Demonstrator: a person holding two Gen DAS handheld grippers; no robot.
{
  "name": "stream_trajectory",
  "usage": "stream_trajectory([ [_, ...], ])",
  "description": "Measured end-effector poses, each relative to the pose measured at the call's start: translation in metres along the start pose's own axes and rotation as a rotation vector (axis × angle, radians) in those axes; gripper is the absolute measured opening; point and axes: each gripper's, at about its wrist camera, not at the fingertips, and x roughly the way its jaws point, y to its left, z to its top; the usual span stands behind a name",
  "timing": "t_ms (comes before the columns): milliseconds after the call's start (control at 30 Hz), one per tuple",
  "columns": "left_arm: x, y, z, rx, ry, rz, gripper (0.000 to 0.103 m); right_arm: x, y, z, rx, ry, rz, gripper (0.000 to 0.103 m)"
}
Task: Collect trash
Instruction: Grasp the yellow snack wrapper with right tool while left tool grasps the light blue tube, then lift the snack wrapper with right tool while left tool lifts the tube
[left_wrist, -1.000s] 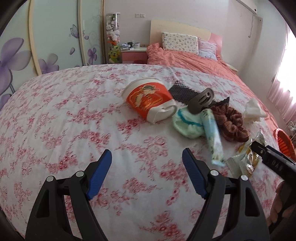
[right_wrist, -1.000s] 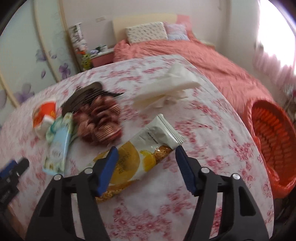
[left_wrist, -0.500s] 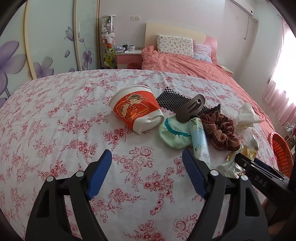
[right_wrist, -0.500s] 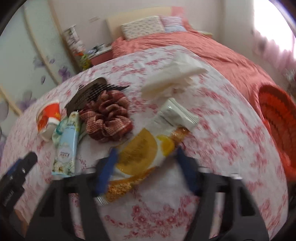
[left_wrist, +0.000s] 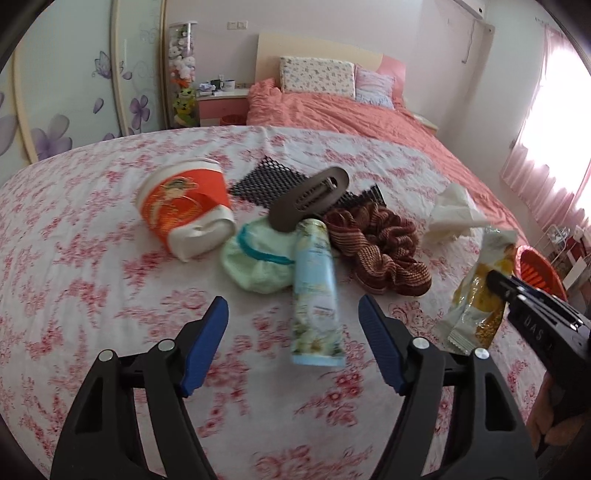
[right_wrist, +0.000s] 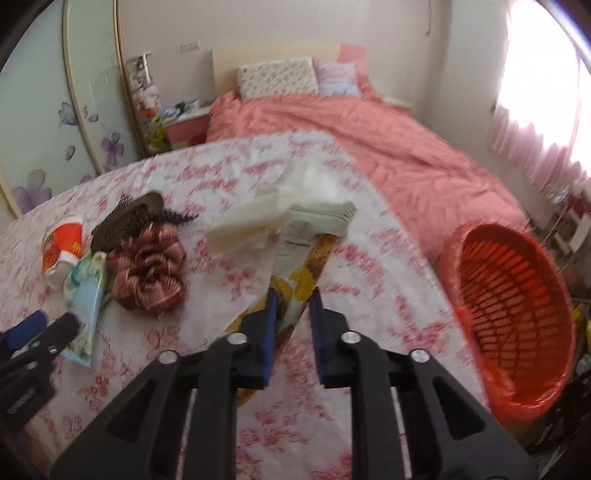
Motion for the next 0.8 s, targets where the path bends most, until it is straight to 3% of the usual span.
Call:
stream_trajectory([
  [267,0.019,-0.002,0.002,-0.027,0.046,0.002,0.059,0.023,-0.005,0.000,0.116,0.043,0.090,0.049],
  [400,0.023,-0.004,0.004,-0.037,0.050,-0.004,0.054,0.028,0.001,-0.001,0.096,0.044,0.069,0.047],
  [700,0.028,-0.007,0.010,-0.062,0.045,0.008,0.053,0.023,-0.005,-0.007,0.110,0.043,0.078,0.043],
  [800,0.027,-0.007,0.008,-0.026,0.048,0.014,0.035,0.021,-0.003,-0.010,0.087,0.045,0.090,0.039],
])
